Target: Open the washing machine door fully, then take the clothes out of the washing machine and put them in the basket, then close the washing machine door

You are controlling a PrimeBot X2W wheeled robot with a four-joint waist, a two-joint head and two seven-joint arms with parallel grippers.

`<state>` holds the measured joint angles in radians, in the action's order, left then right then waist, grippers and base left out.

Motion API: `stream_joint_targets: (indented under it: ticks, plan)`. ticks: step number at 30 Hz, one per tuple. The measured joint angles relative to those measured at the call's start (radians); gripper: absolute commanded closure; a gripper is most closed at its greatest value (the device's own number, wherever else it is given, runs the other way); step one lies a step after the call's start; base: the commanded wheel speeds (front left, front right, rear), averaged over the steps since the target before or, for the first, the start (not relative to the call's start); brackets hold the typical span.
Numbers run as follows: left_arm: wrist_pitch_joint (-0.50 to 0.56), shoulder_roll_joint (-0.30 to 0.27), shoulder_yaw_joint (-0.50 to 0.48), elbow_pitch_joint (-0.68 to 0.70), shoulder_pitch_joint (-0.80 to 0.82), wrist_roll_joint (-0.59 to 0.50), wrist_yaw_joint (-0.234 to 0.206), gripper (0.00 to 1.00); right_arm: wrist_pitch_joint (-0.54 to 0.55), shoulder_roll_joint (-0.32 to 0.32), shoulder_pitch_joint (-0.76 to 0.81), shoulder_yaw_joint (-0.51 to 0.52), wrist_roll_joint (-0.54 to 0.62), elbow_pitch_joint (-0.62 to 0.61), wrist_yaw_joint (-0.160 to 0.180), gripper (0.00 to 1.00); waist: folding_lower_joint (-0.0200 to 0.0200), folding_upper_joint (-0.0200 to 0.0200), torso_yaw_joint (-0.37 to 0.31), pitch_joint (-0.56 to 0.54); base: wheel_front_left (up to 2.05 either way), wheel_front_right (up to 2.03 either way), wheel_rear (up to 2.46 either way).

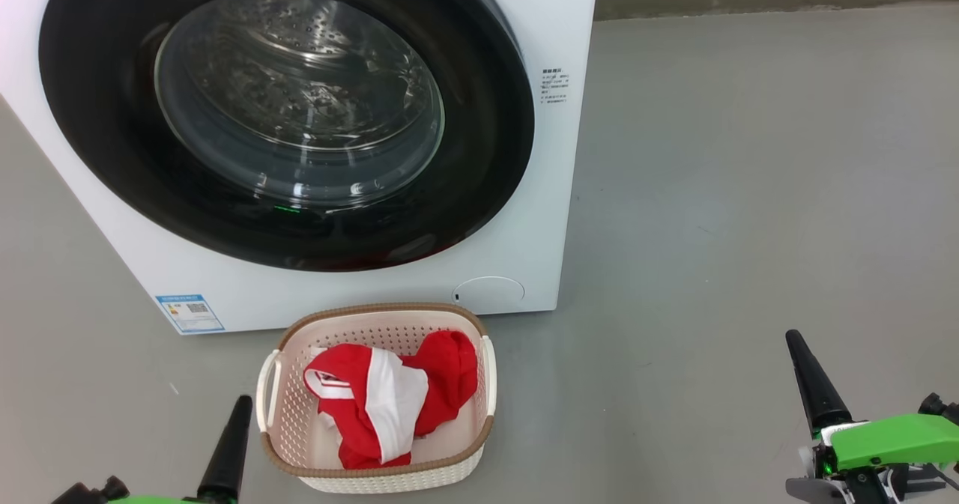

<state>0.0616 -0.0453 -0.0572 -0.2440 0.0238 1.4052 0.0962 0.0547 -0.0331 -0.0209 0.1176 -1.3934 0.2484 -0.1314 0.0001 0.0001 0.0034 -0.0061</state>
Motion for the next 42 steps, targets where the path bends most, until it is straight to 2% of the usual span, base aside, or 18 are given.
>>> stream_joint_targets:
  ticks: [18, 42]
  plan:
    - [0.046, 0.004, -0.021, -0.021, 0.046, 0.193, 0.025, 1.0, 0.051, -0.004, -0.04, 0.006, -0.211, 0.021, 0.0, 1.0, 0.0, 0.0, -0.003, 0.009, 0.0, 0.0, 0.0]
    - [0.046, 0.004, -0.022, -0.022, 0.046, 0.196, 0.027, 1.0, 0.051, -0.004, -0.045, 0.008, -0.216, 0.021, 0.001, 1.0, 0.0, 0.0, -0.003, 0.009, 0.0, 0.0, 0.0]
